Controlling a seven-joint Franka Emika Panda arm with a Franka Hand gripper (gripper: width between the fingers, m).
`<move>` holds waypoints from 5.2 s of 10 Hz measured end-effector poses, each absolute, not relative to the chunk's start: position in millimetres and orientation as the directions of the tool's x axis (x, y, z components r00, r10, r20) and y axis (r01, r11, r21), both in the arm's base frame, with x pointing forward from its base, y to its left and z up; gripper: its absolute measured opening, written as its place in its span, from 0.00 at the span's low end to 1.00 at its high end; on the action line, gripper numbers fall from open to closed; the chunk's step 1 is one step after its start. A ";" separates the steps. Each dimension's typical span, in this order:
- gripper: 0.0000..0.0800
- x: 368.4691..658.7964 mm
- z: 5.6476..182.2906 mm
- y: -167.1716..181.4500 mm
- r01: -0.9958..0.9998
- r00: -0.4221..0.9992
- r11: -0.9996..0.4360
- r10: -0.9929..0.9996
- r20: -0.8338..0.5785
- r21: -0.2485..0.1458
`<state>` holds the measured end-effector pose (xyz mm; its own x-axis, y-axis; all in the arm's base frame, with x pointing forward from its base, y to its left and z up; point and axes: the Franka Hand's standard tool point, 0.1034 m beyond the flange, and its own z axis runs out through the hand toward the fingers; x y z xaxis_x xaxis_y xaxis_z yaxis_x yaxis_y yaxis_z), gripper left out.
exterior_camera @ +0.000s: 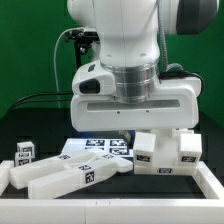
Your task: Assemble chair
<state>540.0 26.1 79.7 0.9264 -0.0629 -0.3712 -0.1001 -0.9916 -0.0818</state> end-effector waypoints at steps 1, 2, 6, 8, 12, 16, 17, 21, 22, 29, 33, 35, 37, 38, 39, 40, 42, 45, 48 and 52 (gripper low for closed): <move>0.04 543.3 77.0 32.3 -0.074 0.917 -0.994 -0.038 -0.398 -0.075; 0.04 535.2 76.2 32.1 -0.083 0.879 -0.994 -0.036 -0.476 -0.077; 0.04 535.1 72.8 18.1 -0.093 0.661 -0.994 -0.020 -0.751 -0.056; 0.04 539.7 68.2 19.6 -0.070 0.615 -0.996 -0.004 -0.789 -0.049; 0.04 544.3 60.4 17.3 -0.093 0.578 -0.995 -0.035 -0.815 -0.023; 0.04 546.8 47.1 4.7 -0.110 0.571 -0.993 -0.037 -0.820 -0.031; 0.04 546.4 46.8 4.0 -0.112 0.570 -0.993 -0.038 -0.821 -0.031; 0.04 545.2 39.2 25.9 -0.117 0.557 -0.993 -0.045 -0.829 -0.025; 0.04 544.9 36.4 28.7 -0.119 0.557 -0.993 -0.047 -0.829 -0.024; 0.04 545.0 36.9 38.8 -0.122 0.559 -0.993 -0.076 -0.826 0.009; 0.65 567.0 43.7 36.1 -0.143 0.624 -0.990 -0.107 -0.774 0.022; 0.80 618.7 62.1 14.9 -0.176 0.794 -0.984 -0.145 -0.590 0.004; 0.81 611.2 87.4 -10.5 -0.205 0.853 -0.979 -0.170 -0.493 -0.018; 0.81 616.5 99.9 -26.8 -0.218 0.896 -0.976 -0.190 -0.402 -0.026; 0.81 615.1 114.7 -37.3 -0.226 0.917 -0.974 -0.201 -0.344 -0.034; 0.81 610.9 129.4 -49.7 -0.247 0.930 -0.968 -0.227 -0.290 -0.037; 0.81 609.1 131.2 -52.7 -0.271 0.957 -0.962 -0.264 -0.116 -0.043; 0.81 616.6 126.2 -53.1 -0.269 0.962 -0.962 -0.270 0.040 -0.039; 0.81 587.5 87.5 -68.9 -0.486 0.874 -0.871 -0.486 -0.029 -0.074; 0.81 586.6 77.7 -75.4 -0.515 0.857 -0.853 -0.515 -0.019 -0.086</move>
Offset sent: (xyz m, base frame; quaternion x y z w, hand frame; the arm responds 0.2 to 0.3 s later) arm 0.0000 0.0000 0.0000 0.0000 -0.1296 0.0000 0.9916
